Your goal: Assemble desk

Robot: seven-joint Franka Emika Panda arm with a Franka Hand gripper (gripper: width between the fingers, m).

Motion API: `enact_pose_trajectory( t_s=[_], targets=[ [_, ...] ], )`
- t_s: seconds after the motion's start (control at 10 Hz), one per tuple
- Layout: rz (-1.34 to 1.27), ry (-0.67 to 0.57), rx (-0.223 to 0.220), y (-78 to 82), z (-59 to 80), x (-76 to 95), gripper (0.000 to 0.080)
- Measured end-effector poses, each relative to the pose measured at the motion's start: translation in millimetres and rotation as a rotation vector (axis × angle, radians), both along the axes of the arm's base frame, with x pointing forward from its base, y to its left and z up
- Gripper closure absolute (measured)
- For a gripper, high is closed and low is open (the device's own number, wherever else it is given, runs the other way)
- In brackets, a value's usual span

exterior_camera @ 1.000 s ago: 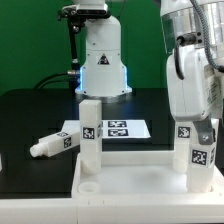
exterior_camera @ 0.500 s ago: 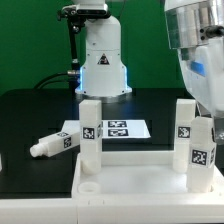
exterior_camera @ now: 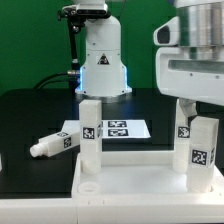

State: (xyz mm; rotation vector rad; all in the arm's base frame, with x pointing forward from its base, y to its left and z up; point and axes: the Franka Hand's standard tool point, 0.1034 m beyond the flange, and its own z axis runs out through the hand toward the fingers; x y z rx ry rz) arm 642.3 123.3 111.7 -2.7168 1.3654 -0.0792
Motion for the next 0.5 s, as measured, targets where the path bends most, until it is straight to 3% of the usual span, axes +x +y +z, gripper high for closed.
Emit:
enact_pose_trajectory(
  t_s=[0.2, 0.3, 0.4, 0.5],
  targets=[
    [0.122, -0.008, -0.013, -6.7, -1.2, 1.0, 0.0151],
    [0.117, -0.007, -0.013, -6.2, -1.4, 0.8, 0.0265],
    [0.116, -0.007, -0.013, -6.7, -1.4, 0.9, 0.0443],
    [0.115, -0.005, -0.013, -7.2, -2.0, 0.3, 0.0443]
  ],
)
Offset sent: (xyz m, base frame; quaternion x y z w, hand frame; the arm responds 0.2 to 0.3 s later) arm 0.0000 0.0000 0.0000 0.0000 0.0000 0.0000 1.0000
